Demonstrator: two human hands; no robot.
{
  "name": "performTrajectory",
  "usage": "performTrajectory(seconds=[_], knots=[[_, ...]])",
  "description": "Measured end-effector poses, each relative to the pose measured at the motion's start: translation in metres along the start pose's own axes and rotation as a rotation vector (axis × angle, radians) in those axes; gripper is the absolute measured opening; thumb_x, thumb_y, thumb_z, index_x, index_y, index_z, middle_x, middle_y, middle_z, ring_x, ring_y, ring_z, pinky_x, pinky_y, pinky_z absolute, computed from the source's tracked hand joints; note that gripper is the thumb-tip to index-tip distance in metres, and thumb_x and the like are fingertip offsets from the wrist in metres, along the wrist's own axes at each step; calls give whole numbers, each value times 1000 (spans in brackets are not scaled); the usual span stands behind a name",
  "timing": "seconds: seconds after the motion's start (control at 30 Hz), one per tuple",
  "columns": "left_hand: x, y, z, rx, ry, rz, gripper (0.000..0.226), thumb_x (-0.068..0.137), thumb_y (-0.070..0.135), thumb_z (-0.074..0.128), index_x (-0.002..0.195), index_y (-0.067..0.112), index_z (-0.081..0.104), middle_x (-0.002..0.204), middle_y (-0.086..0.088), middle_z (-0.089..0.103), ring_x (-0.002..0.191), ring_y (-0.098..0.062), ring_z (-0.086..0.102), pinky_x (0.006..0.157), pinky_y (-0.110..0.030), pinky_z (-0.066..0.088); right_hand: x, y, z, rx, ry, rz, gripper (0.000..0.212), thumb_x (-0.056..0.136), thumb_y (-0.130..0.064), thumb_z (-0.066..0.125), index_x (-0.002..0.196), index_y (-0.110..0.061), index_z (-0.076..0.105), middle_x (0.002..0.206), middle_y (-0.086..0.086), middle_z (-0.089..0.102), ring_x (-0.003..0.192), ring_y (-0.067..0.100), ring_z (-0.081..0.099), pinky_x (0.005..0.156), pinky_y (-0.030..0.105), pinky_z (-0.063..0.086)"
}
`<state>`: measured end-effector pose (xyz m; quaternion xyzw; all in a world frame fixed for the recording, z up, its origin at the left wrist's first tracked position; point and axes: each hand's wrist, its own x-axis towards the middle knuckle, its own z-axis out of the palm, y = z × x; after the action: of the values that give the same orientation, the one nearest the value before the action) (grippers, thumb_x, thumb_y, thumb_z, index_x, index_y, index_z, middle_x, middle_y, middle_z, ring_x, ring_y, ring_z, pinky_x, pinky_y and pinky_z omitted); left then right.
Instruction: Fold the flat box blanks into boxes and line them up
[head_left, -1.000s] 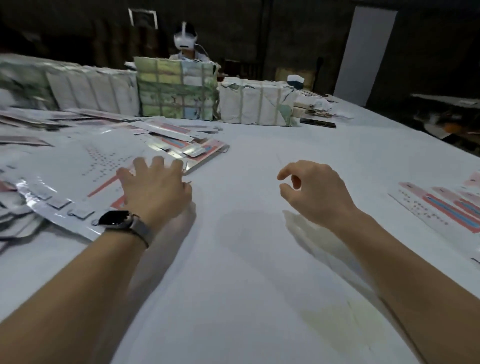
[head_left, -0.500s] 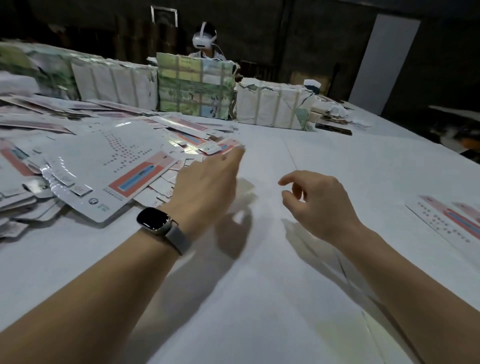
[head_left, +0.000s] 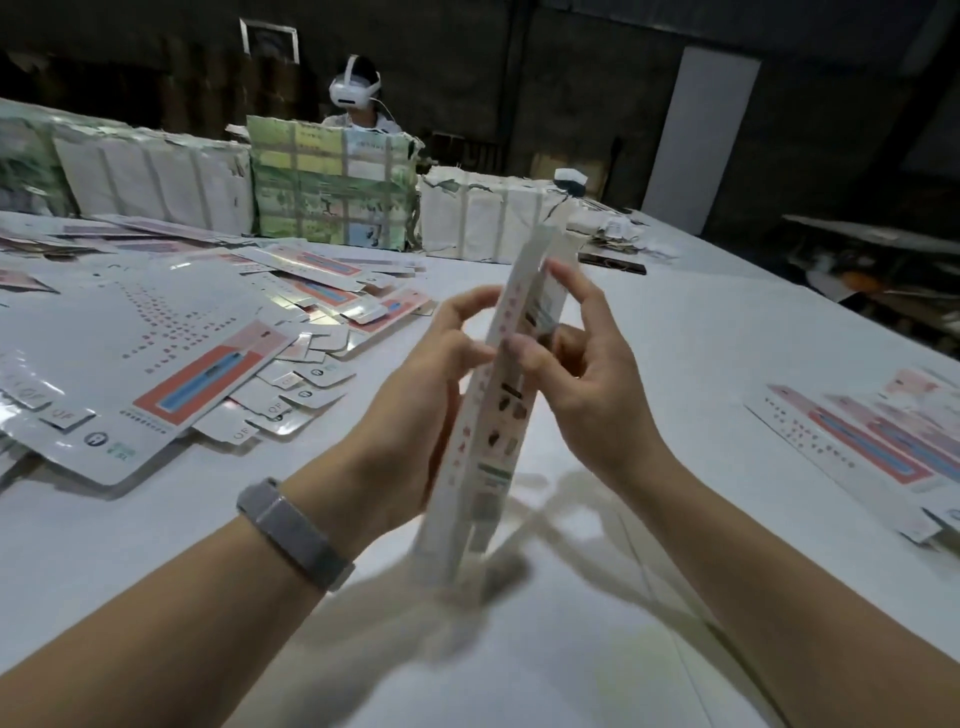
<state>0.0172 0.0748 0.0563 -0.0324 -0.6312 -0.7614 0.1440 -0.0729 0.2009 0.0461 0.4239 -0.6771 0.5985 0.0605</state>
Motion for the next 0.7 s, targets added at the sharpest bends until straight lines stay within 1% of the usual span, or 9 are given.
performTrajectory(seconds=[0.03,0.1,0.2,0.3,0.4,0.5,0.57,0.63,0.7], knots=[[3,-4,2,-28,-32,-18,45,97,6,40,109,44,61,84,10,76,84,-19,68,71,-35,59,-1,2,1,37,-30,20,54,91,-30,57,140,-41,35,69,-9,64,66,12,66,60,26,56],[1,-12,4,-34,-111,-57,32,96,27,53,110,54,63,106,12,73,94,-20,70,76,-42,59,-1,2,3,94,-62,59,49,96,-37,49,141,-44,32,64,-16,61,61,4,63,55,18,50],[-5,-19,1,117,-45,-25,39,83,55,65,121,55,59,130,5,59,100,-21,72,70,-31,58,4,0,0,136,-49,137,45,93,-59,43,134,-41,41,74,-6,66,61,7,62,50,17,46],[-5,-23,2,220,154,17,62,72,39,89,118,50,50,119,10,58,88,-11,75,65,-26,60,9,4,-6,46,59,156,37,92,-42,59,127,-32,49,82,1,66,73,9,70,59,19,52],[-5,-24,-1,226,249,67,75,71,14,90,119,45,41,112,7,61,84,-8,74,60,-24,60,8,10,-8,-77,82,148,50,95,-18,63,135,-36,41,80,0,58,74,14,67,61,23,53],[-6,-26,-4,204,210,61,100,74,6,88,140,49,27,108,-1,70,85,-15,76,63,-27,61,8,10,-6,-276,27,97,41,96,-26,59,136,-34,51,81,-3,60,79,23,67,75,42,58],[-5,-26,-3,184,167,31,93,77,5,85,143,44,32,111,-4,72,91,-20,76,68,-32,62,6,8,-5,-386,24,58,44,93,-34,53,137,-29,56,82,-14,62,81,17,65,79,42,57],[-4,-25,-2,114,94,12,72,79,0,71,132,43,50,112,-7,72,94,-24,75,70,-35,61,5,6,-4,-467,25,15,48,90,-34,49,136,-27,58,82,-15,64,79,14,64,79,42,57],[-5,-24,-3,15,6,-62,72,80,-8,54,121,51,59,110,-7,71,93,-29,75,69,-39,61,5,6,-5,-536,29,7,39,93,-31,55,131,-28,62,63,-11,56,64,14,56,70,41,55]])
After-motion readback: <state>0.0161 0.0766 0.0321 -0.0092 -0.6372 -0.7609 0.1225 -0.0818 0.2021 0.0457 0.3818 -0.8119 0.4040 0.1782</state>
